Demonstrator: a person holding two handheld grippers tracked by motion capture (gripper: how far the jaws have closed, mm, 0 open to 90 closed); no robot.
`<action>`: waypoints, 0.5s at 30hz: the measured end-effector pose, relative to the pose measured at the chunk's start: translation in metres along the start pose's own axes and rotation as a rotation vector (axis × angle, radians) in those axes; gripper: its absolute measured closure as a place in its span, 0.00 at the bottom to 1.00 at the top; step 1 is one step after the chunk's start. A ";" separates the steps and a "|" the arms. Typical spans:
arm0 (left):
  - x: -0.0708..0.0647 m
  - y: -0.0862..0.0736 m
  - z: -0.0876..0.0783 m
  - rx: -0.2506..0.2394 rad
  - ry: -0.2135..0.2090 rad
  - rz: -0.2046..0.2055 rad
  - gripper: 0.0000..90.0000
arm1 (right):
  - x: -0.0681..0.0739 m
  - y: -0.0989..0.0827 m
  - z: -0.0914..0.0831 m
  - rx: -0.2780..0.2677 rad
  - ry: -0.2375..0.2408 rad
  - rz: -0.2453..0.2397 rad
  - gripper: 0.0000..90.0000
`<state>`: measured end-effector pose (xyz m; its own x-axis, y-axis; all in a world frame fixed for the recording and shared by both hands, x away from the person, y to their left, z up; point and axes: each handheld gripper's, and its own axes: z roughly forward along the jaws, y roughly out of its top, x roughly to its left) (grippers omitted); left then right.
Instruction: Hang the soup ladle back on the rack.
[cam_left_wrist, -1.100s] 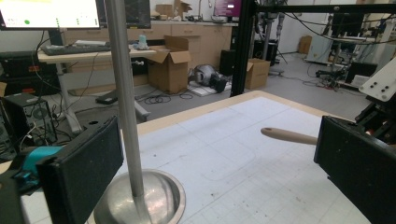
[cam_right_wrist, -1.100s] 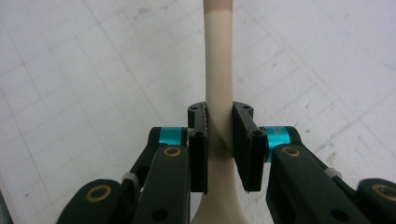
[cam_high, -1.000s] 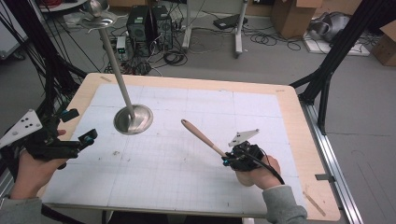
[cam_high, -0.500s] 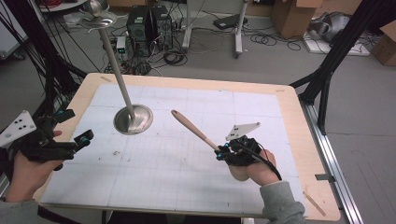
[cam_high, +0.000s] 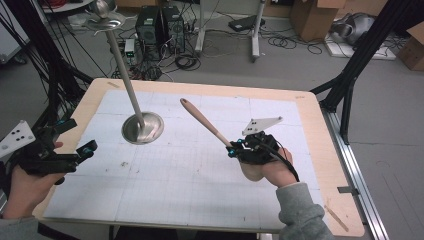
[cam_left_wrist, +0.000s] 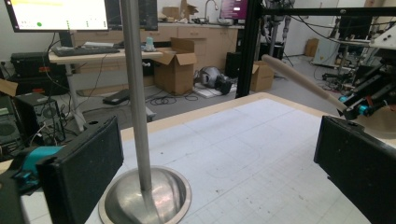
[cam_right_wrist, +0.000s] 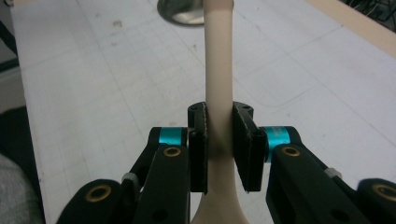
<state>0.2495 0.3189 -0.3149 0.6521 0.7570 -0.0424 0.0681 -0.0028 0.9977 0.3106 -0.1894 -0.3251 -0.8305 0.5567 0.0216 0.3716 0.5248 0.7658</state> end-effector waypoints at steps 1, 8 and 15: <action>0.000 0.000 0.000 0.000 0.000 0.000 0.02 | -0.001 0.003 -0.001 -0.011 0.002 0.008 0.86; 0.000 0.000 0.000 0.000 -0.002 -0.002 0.02 | -0.003 0.020 -0.001 -0.043 0.002 0.002 0.86; 0.001 0.000 -0.001 -0.008 0.003 0.000 0.02 | -0.002 0.040 0.003 -0.078 0.008 -0.016 0.86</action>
<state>0.2495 0.3198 -0.3149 0.6498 0.7589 -0.0425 0.0621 0.0027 0.9981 0.3279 -0.1678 -0.2963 -0.8395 0.5432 0.0142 0.3252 0.4812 0.8140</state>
